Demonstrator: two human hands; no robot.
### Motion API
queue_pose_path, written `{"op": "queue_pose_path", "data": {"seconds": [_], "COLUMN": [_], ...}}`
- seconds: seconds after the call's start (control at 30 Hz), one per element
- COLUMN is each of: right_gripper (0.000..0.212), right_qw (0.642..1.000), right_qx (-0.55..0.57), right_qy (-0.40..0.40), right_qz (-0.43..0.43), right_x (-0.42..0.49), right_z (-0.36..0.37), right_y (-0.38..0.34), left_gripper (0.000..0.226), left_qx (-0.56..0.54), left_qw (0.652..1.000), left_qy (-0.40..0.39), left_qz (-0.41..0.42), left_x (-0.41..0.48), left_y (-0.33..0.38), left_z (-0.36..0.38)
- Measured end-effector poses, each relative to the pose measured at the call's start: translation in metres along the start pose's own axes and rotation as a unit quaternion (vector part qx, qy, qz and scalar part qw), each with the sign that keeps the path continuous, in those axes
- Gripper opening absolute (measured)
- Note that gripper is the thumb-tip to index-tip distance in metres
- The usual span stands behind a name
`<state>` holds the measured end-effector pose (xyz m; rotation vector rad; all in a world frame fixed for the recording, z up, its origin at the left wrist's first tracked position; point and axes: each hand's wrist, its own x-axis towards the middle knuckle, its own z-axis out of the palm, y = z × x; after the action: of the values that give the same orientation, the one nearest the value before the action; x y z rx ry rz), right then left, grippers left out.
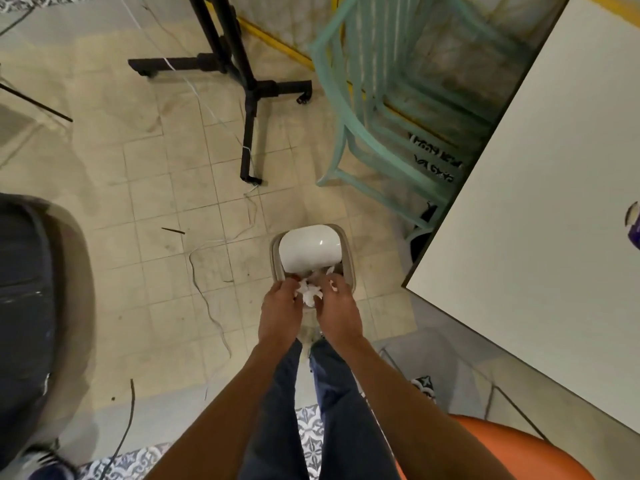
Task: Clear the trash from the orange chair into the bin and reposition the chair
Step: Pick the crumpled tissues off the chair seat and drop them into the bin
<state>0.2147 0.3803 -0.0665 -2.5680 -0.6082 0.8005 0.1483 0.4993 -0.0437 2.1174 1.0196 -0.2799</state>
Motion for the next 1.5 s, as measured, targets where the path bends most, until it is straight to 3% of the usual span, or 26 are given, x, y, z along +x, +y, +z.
{"op": "queue_pose_path", "data": {"seconds": [0.13, 0.27, 0.5, 0.6, 0.63, 0.7, 0.77, 0.97, 1.07, 1.2, 1.3, 1.5], "right_gripper": [0.04, 0.03, 0.029, 0.042, 0.046, 0.058, 0.059, 0.033, 0.036, 0.056, 0.066, 0.053], "right_qw": [0.993, 0.982, 0.979, 0.965, 0.967, 0.988, 0.986, 0.981, 0.986, 0.988, 0.988, 0.995], "right_qx": [-0.073, -0.117, -0.114, -0.197, -0.172, 0.016, 0.126, -0.086, -0.08, -0.116, -0.121, -0.081], "right_qy": [-0.05, -0.117, -0.166, -0.169, -0.183, -0.151, -0.087, -0.175, -0.146, -0.085, -0.085, -0.065], "right_qz": [-0.076, -0.086, -0.039, -0.048, -0.039, 0.026, 0.07, -0.005, -0.014, -0.052, -0.045, -0.006], "right_x": [0.008, 0.033, 0.081, 0.095, 0.098, 0.099, 0.099, 0.085, 0.059, 0.032, 0.018, -0.004], "right_z": [0.011, 0.021, 0.041, 0.059, 0.062, 0.067, 0.078, 0.066, 0.054, 0.042, 0.036, 0.012], "right_y": [0.003, 0.005, 0.018, 0.02, 0.019, 0.017, 0.019, 0.02, 0.012, 0.012, 0.013, 0.005], "left_gripper": [0.027, 0.047, 0.029, 0.027, 0.027, 0.028, 0.028, 0.026, 0.039, 0.061, 0.073, 0.075], "left_qx": [-0.037, -0.048, -0.055, -0.076, -0.078, -0.074, -0.07, -0.079, -0.097, -0.074, 0.024, 0.127], "left_qw": [0.997, 0.997, 0.998, 0.997, 0.997, 0.997, 0.997, 0.996, 0.994, 0.991, 0.99, 0.981], "left_qy": [0.054, 0.029, 0.021, 0.02, 0.025, 0.035, 0.041, 0.042, 0.053, 0.081, 0.039, -0.046], "left_qz": [-0.037, -0.05, -0.025, -0.016, -0.01, 0.0, 0.005, -0.006, 0.001, 0.079, 0.137, 0.137], "left_x": [0.0, 0.014, 0.037, 0.044, 0.045, 0.045, 0.044, 0.033, 0.024, 0.014, 0.014, 0.023], "left_y": [-0.002, -0.011, -0.032, -0.039, -0.04, -0.043, -0.044, -0.033, -0.021, 0.0, 0.008, 0.013], "left_z": [-0.01, -0.012, -0.004, 0.002, 0.003, 0.006, 0.008, 0.006, 0.001, -0.01, -0.013, -0.019]}}
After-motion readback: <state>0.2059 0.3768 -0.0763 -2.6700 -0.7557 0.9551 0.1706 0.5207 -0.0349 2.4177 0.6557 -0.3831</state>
